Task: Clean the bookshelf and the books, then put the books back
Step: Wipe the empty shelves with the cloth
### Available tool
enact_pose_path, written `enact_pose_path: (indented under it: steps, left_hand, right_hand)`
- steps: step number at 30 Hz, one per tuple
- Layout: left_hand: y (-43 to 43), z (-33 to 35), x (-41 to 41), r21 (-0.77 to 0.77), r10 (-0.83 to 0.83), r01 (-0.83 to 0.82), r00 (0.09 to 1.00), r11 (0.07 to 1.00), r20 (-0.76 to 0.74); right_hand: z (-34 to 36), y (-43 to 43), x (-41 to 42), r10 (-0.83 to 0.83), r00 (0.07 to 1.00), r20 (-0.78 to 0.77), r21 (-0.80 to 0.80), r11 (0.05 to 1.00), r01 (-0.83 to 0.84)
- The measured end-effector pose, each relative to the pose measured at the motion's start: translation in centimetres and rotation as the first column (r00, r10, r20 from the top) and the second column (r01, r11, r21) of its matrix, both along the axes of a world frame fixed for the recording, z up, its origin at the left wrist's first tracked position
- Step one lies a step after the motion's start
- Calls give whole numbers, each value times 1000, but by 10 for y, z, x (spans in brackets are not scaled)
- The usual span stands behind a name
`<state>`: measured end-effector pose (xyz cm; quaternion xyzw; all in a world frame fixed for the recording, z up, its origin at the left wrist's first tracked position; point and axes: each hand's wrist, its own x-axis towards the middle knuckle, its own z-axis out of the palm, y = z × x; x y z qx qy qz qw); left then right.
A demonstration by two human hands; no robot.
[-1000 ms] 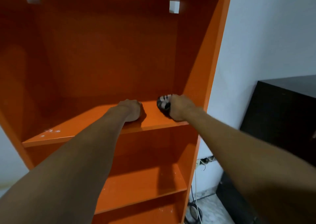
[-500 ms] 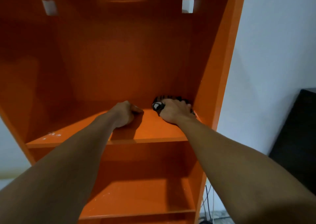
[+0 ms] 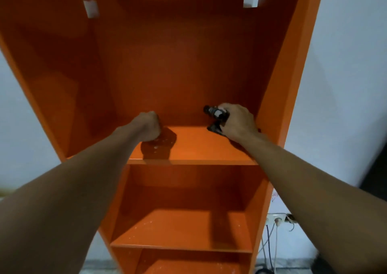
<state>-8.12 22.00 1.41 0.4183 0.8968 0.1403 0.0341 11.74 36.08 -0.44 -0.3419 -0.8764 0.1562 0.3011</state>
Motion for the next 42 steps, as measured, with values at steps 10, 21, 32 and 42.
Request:
enact_pose_path:
  steps: [10,21,32,42]
  left_hand:
    - [-35,3,-49,-48,-49,52,998,997,46]
    - [-53,-4,-71,-169,-149,151,989,974,24]
    - [-62,0,-98,-102,-191,196,980,975,58]
    - [-75,14,-86,-179,-224,218,975,959,-11]
  right_hand:
    - [-21,-106,-34,480,872,91,17,875,-483]
    - [2,-30,-44,-163,970,179,43,987,158]
    - [-22,-151,-99,424,884,196,7,901,-434]
    - [-9,-87,-55,-42,944,328,129,992,-1]
